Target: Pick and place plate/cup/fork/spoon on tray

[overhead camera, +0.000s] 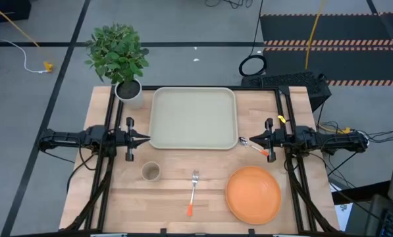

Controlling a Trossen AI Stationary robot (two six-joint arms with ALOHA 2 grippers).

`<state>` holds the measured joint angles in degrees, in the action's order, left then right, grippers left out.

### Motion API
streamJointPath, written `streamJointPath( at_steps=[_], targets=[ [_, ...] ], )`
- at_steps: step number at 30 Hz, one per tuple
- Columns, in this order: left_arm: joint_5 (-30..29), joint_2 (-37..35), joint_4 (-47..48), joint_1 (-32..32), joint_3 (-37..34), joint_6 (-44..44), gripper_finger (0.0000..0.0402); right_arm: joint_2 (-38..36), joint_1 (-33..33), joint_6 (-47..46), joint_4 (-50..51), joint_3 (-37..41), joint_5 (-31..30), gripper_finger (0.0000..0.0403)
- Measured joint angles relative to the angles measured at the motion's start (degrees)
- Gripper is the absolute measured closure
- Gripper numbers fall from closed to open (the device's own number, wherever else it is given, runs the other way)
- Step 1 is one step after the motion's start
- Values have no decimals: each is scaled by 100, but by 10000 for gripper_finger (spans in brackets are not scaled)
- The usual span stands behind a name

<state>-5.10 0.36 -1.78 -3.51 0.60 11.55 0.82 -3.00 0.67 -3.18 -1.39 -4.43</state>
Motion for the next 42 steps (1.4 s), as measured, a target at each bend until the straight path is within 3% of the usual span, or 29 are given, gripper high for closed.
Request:
streamJointPath(
  at_steps=[32,42],
  targets=[
    [1,0,-8,2,1,-22,364,0,0,-2,0,-2,2,403],
    [-22,0,-252,2,-7,-758,364,0,2,0,0,0,2,403]
  ],
)
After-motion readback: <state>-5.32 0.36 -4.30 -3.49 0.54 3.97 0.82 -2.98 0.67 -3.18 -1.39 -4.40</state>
